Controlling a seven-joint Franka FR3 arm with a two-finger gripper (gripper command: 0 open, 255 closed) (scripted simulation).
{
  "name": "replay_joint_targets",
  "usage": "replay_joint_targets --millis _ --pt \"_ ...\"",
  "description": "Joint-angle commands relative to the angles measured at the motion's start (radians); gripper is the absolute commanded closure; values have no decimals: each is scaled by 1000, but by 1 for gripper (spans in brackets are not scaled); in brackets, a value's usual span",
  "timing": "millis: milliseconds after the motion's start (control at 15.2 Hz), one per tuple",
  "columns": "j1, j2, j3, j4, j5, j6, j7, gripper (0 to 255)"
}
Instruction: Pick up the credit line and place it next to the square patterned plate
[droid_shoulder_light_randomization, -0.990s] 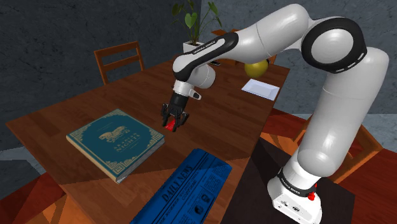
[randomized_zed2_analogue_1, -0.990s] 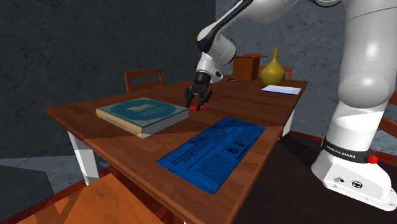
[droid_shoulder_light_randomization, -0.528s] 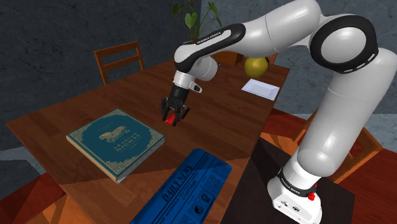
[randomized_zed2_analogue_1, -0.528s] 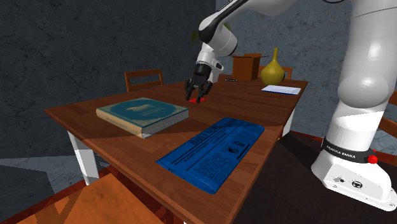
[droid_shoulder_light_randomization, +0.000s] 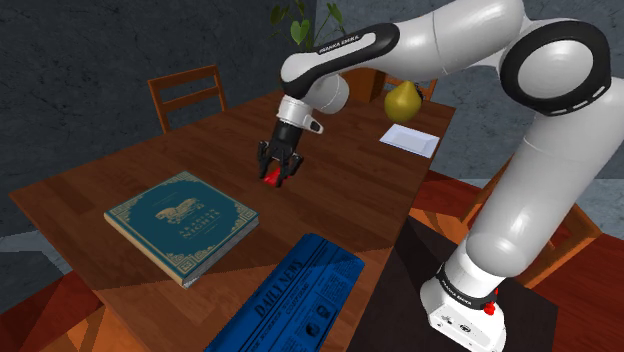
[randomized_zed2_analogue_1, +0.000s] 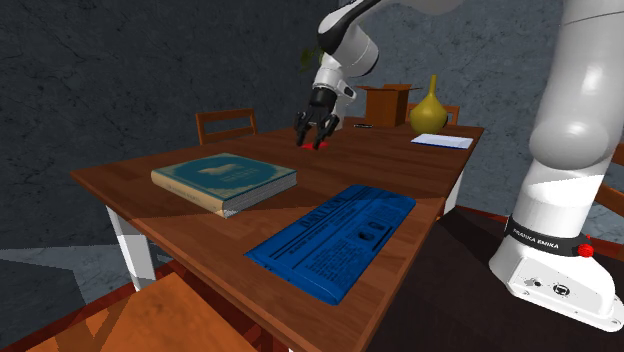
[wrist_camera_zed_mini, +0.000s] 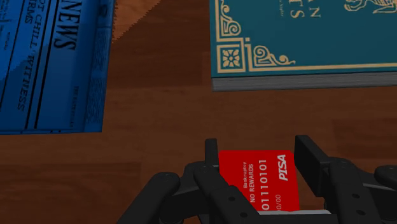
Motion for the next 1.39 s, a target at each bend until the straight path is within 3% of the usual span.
replay_joint_targets --millis 0,660,1320 --pt "-24 -18 -20 -12 -5 -29 -32 255" --pt "-157 -50 -146 -28 -64 -172 -219 255" --pt "-286 14 -267 74 -149 -315 -392 255"
